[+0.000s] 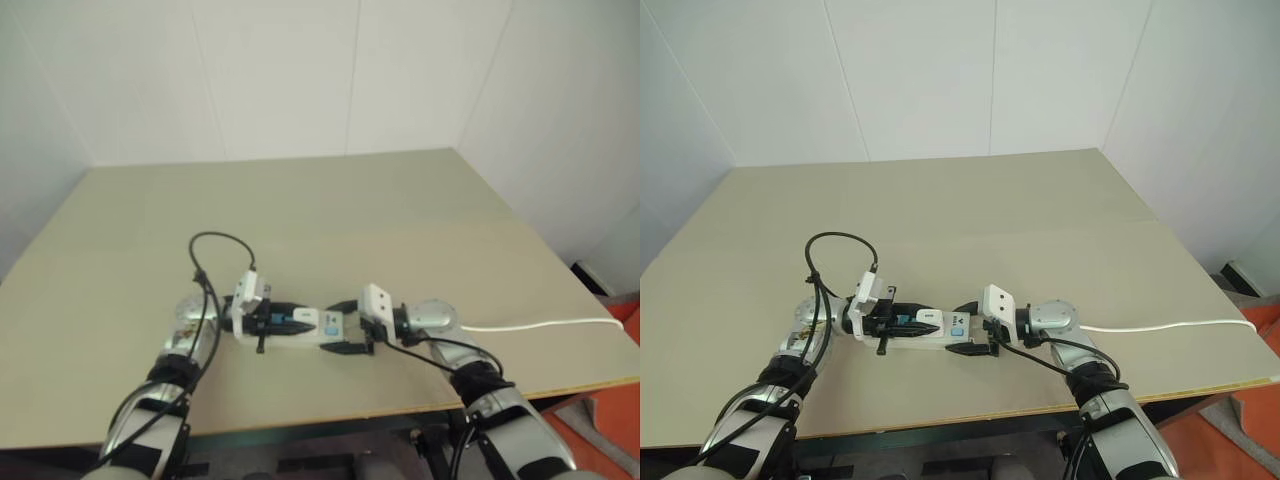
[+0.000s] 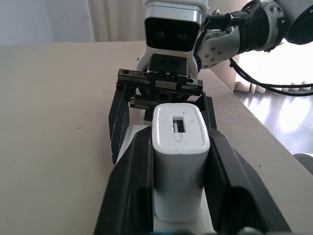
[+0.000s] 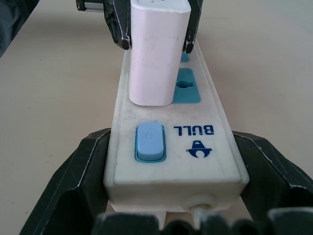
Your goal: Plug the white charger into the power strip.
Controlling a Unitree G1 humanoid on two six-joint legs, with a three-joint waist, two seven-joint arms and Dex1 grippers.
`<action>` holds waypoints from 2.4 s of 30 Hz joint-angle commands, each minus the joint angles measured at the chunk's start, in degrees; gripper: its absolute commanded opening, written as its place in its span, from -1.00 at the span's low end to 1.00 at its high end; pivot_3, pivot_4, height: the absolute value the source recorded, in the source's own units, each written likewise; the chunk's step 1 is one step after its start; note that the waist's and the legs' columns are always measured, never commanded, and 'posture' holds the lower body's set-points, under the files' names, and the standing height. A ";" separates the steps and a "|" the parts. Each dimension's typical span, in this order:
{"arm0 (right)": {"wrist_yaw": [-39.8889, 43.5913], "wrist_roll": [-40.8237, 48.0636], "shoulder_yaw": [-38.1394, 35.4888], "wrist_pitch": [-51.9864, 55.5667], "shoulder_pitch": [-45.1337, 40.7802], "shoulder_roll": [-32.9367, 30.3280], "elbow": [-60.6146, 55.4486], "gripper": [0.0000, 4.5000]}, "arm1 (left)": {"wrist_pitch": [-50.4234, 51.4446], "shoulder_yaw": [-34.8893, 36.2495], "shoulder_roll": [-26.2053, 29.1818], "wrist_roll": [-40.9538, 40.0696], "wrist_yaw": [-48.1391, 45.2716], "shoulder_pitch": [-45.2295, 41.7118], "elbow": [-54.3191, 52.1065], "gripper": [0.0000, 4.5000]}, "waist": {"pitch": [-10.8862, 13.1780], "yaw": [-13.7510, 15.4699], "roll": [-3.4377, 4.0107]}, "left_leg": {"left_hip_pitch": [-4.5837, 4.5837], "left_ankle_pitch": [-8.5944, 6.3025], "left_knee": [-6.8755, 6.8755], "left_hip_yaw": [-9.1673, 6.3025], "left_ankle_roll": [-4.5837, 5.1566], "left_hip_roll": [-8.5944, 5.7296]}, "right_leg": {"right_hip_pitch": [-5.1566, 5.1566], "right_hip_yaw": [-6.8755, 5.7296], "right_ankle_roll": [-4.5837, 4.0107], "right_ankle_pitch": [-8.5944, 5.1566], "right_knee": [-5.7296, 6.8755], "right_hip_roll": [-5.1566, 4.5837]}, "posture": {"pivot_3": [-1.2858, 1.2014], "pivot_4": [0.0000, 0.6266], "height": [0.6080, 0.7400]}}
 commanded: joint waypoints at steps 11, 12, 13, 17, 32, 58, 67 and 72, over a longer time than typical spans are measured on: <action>1.30 -2.69 1.48 -0.90 1.61 -1.34 -0.34 0.52 | 1.83 2.79 3.77 4.94 2.12 1.20 7.22 0.99 | -0.21 0.20 0.30 | 0.01 0.00 -0.25 0.01 0.00 -0.04 | -0.05 0.03 0.00 -0.02 -0.18 -0.02 | 0.03 -0.52 1.00; 1.34 -2.70 1.50 -0.92 1.64 -1.35 -0.31 0.52 | 2.32 3.07 4.13 4.58 1.21 1.11 6.75 0.99 | -0.21 0.20 0.30 | 0.01 0.00 -0.27 0.01 0.00 -0.04 | -0.07 0.03 0.00 -0.02 -0.19 -0.02 | 0.03 -0.52 1.00; 1.36 -2.74 1.53 -0.96 1.64 -1.35 -0.26 0.52 | 3.16 3.39 4.59 4.03 0.00 0.99 6.12 0.99 | -0.21 0.18 0.30 | 0.01 0.00 -0.29 0.02 0.00 -0.04 | -0.09 0.03 -0.01 -0.02 -0.20 -0.02 | 0.03 -0.52 1.00; 1.47 -2.90 1.64 -1.19 1.30 -1.29 0.16 0.52 | 5.07 5.51 7.56 1.89 -3.98 0.62 2.80 0.99 | -0.17 -0.05 0.27 | -0.01 0.00 -0.36 0.02 0.00 -0.03 | -0.23 0.03 -0.02 -0.03 -0.22 -0.01 | 0.03 -0.52 1.00; 6.08 0.48 -0.20 4.79 -0.65 -2.71 -3.18 0.99 | 3.82 13.65 17.47 0.22 -2.65 -0.74 -2.12 1.00 | 1.28 1.22 -0.31 | -0.26 0.00 -0.40 0.00 -0.01 0.02 | -0.60 -0.04 -0.33 0.12 -0.25 -0.04 | 0.03 -0.52 1.00; 14.43 15.49 -21.83 18.64 13.49 -35.90 -36.12 0.99 | 7.04 13.64 26.91 -5.14 -4.11 6.17 -11.14 1.00 | 2.01 2.69 -0.30 | -1.07 0.07 -0.37 0.08 -0.12 0.01 | -1.32 -0.13 -0.34 0.13 -0.28 -0.12 | 0.03 -0.52 1.00; 11.47 15.34 -23.84 17.46 16.61 -35.95 -37.98 0.99 | 7.45 14.20 25.21 -4.14 -3.94 6.49 -11.67 1.00 | 2.01 2.70 -0.29 | -1.07 0.07 -0.37 0.11 -0.12 0.01 | -1.32 -0.11 -0.39 0.16 -0.28 -0.13 | 0.03 -0.52 1.00; 11.18 15.31 -24.48 17.91 18.05 -36.67 -38.68 0.99 | 7.25 13.99 24.60 -3.43 -3.65 5.60 -11.01 1.00 | 2.01 2.72 -0.29 | -1.07 0.07 -0.36 0.11 -0.12 0.00 | -1.32 -0.11 -0.54 0.25 -0.28 -0.13 | 0.03 -0.52 1.00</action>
